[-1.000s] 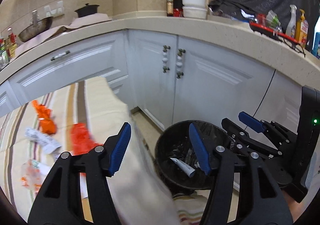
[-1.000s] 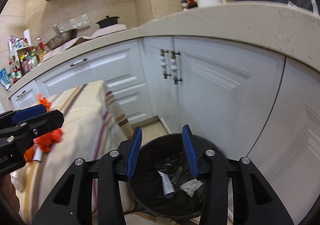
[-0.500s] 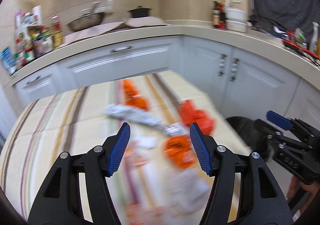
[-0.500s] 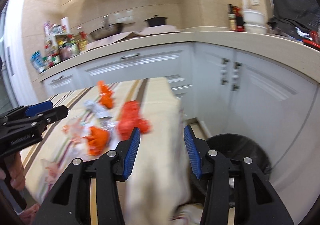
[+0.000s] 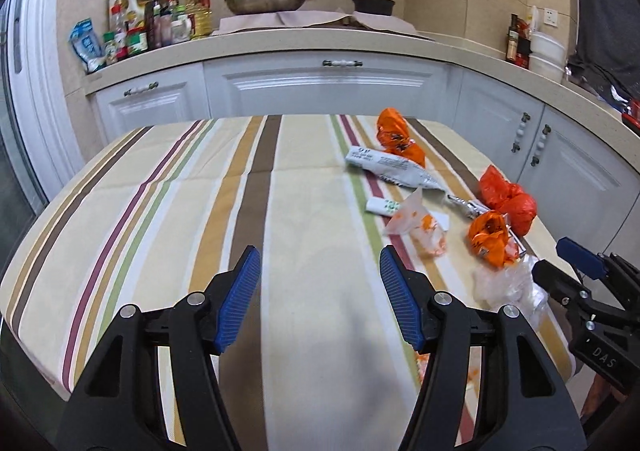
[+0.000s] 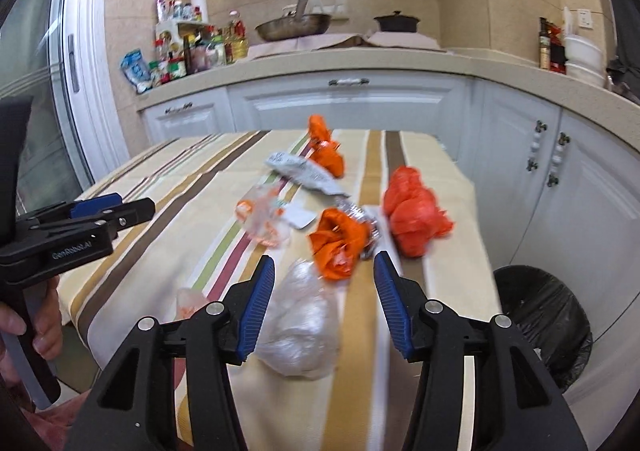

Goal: Collect trash
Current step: 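Move both grippers back over the table toward the remaining trash, then grasp the orange-printed wrapper with the left gripper while the right gripper grasps the clear bag, then carry the wrapper and clear bag to the bin and release both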

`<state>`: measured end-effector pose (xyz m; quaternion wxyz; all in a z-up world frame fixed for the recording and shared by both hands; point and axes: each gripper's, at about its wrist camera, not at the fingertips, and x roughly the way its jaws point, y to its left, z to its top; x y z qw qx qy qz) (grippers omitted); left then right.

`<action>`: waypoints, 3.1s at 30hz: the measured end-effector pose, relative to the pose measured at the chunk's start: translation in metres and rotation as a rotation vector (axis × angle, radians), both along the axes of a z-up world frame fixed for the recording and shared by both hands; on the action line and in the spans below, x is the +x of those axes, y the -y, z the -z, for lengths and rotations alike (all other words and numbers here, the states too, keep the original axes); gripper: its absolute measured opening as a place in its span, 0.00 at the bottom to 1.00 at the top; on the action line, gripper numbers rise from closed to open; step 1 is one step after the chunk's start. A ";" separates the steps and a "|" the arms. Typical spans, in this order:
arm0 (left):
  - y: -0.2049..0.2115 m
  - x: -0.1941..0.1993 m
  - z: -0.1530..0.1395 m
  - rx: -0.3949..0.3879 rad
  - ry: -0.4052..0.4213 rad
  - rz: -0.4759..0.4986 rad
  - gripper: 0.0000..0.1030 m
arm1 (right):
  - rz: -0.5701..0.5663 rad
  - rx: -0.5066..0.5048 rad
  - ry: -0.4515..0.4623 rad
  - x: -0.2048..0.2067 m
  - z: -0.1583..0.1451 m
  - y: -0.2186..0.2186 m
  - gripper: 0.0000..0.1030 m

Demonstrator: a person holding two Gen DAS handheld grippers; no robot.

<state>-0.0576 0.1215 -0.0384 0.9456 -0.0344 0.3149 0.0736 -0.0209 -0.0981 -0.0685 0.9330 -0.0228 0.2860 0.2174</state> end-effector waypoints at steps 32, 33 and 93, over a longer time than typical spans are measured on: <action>0.050 -0.006 0.003 -0.043 0.008 0.145 0.69 | 0.054 0.023 0.022 -0.016 -0.005 0.032 0.41; 0.054 -0.006 0.002 -0.039 0.011 0.154 0.69 | 0.061 0.027 0.023 -0.017 -0.005 0.034 0.41; 0.144 0.034 -0.028 0.000 0.127 0.368 0.14 | 0.287 0.019 0.095 -0.001 -0.017 0.114 0.41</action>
